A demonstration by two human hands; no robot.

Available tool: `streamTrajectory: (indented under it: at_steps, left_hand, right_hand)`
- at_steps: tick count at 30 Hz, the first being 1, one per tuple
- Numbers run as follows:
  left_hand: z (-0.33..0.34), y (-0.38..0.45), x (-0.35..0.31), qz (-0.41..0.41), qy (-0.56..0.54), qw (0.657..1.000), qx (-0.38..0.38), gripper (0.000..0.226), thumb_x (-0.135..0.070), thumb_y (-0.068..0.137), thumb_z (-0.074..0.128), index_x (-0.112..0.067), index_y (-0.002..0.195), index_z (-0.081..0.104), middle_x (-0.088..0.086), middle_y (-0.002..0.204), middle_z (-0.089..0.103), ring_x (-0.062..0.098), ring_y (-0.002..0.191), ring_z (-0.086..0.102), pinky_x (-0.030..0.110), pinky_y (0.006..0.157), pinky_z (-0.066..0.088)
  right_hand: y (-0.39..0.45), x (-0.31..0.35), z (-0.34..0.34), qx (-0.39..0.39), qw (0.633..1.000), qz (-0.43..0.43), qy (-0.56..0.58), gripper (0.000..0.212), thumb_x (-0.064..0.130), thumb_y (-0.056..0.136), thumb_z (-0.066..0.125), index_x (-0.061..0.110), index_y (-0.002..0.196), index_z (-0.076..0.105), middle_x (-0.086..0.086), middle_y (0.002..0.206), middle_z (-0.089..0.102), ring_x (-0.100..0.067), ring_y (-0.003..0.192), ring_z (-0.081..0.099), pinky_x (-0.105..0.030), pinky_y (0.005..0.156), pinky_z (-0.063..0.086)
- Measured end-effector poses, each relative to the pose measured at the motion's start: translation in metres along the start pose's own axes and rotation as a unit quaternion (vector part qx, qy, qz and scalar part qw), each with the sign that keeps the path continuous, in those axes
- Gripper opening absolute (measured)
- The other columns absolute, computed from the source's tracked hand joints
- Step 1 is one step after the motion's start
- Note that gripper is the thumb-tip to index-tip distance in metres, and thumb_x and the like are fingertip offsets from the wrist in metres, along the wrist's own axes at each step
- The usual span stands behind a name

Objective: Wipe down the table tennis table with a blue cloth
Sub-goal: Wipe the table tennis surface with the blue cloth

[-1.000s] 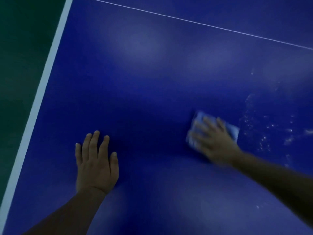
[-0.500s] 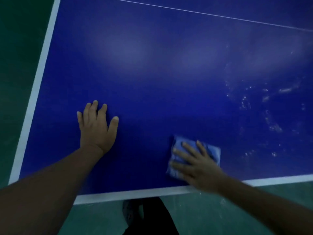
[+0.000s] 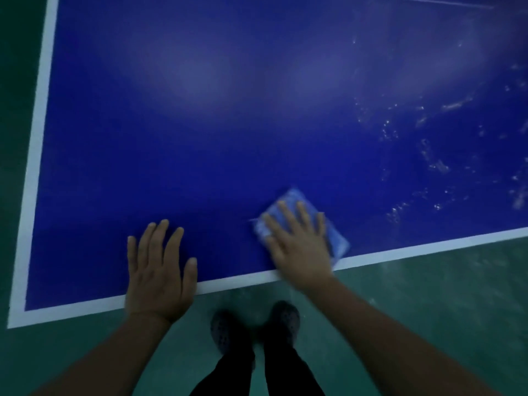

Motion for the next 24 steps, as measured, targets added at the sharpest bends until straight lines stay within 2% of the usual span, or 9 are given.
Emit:
streamTrajectory:
  at_steps: [4,7,9,11,13,14,17,21,24]
  left_hand:
    - [0.001,0.001,-0.002,-0.001,0.009,1.0,0.026,0.061,-0.043,0.093,0.032,-0.004,0.135,0.053,0.019,0.149,0.039,0.035,0.144,0.027,0.052,0.122,0.004]
    - [0.001,0.001,-0.003,-0.008,0.008,0.999,0.031,0.061,-0.043,0.093,0.031,-0.003,0.134,0.054,0.02,0.148,0.041,0.036,0.143,0.027,0.053,0.121,0.006]
    - [0.001,0.0,-0.004,-0.008,0.007,0.999,0.034,0.062,-0.043,0.093,0.031,-0.003,0.134,0.055,0.02,0.148,0.041,0.036,0.143,0.028,0.055,0.121,0.008]
    - [0.001,0.002,-0.006,-0.013,0.005,0.999,0.037,0.062,-0.044,0.092,0.03,-0.004,0.133,0.055,0.019,0.148,0.04,0.035,0.144,0.027,0.055,0.121,0.008]
    - [-0.001,0.001,-0.005,-0.028,-0.005,0.999,0.034,0.063,-0.045,0.09,0.031,-0.005,0.133,0.055,0.018,0.149,0.04,0.034,0.144,0.025,0.054,0.121,0.005]
    - [-0.003,0.001,-0.004,-0.033,-0.01,0.999,0.028,0.063,-0.045,0.09,0.032,-0.004,0.132,0.055,0.018,0.149,0.039,0.034,0.145,0.025,0.053,0.122,0.004]
    - [-0.01,0.001,-0.013,-0.032,-0.029,0.999,-0.002,0.064,-0.044,0.089,0.034,0.0,0.129,0.056,0.02,0.146,0.04,0.037,0.143,0.027,0.051,0.122,0.002]
    - [0.002,0.007,-0.077,0.021,-0.069,0.997,0.019,0.059,-0.041,0.089,0.036,-0.002,0.128,0.059,0.018,0.145,0.045,0.035,0.142,0.031,0.051,0.122,0.004]
    - [0.023,0.017,-0.144,0.065,-0.083,0.993,0.047,0.06,-0.04,0.092,0.033,-0.005,0.134,0.057,0.014,0.151,0.043,0.031,0.145,0.03,0.051,0.122,0.006]
  right_hand:
    - [-0.012,-0.134,-0.035,0.01,0.964,0.267,-0.01,0.059,0.057,0.098,0.01,0.043,0.154,0.021,0.006,0.167,0.007,-0.024,0.153,0.0,-0.059,0.119,0.001]
    - [0.008,-0.136,-0.043,-0.037,0.901,0.431,0.04,0.054,0.051,0.103,0.016,0.04,0.156,0.016,0.002,0.167,0.003,-0.028,0.153,-0.001,-0.064,0.117,0.002]
    - [0.033,-0.08,-0.031,-0.032,0.933,0.358,0.013,0.053,0.04,0.104,0.022,0.037,0.157,0.017,-0.004,0.167,0.005,-0.034,0.152,0.001,-0.068,0.116,0.003]
    - [0.043,-0.001,-0.012,-0.02,0.99,0.137,-0.005,0.053,0.039,0.103,0.025,0.035,0.155,0.022,-0.005,0.166,0.011,-0.036,0.152,0.004,-0.065,0.115,-0.002]
    - [0.024,0.037,0.002,0.029,0.998,-0.047,-0.01,0.05,0.049,0.104,0.021,0.039,0.152,0.03,0.001,0.165,0.018,-0.03,0.153,0.005,-0.057,0.118,-0.01]
    - [0.019,0.023,-0.002,0.04,0.997,-0.07,-0.001,0.049,0.052,0.104,0.02,0.042,0.151,0.03,0.005,0.165,0.018,-0.027,0.153,0.004,-0.054,0.119,-0.011]
    - [0.005,-0.094,-0.024,0.017,0.994,0.103,-0.01,0.049,0.051,0.104,0.023,0.044,0.152,0.027,0.008,0.166,0.013,-0.024,0.153,0.003,-0.056,0.119,-0.004]
    - [-0.029,-0.218,-0.057,-0.024,0.909,0.414,0.037,0.053,0.053,0.103,0.013,0.043,0.156,0.012,0.004,0.167,0.002,-0.024,0.153,-0.004,-0.061,0.119,-0.001]
    - [-0.001,-0.173,-0.043,-0.013,0.936,0.352,0.015,0.053,0.046,0.104,0.015,0.04,0.157,0.01,0.001,0.167,0.001,-0.029,0.153,-0.003,-0.064,0.118,-0.003]
Point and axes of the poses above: each hand's wrist, its own y-axis towards the middle knuckle, its own z-axis out of the palm, x = y × z, the point moved 6 cm from there along y, towards the middle knuckle
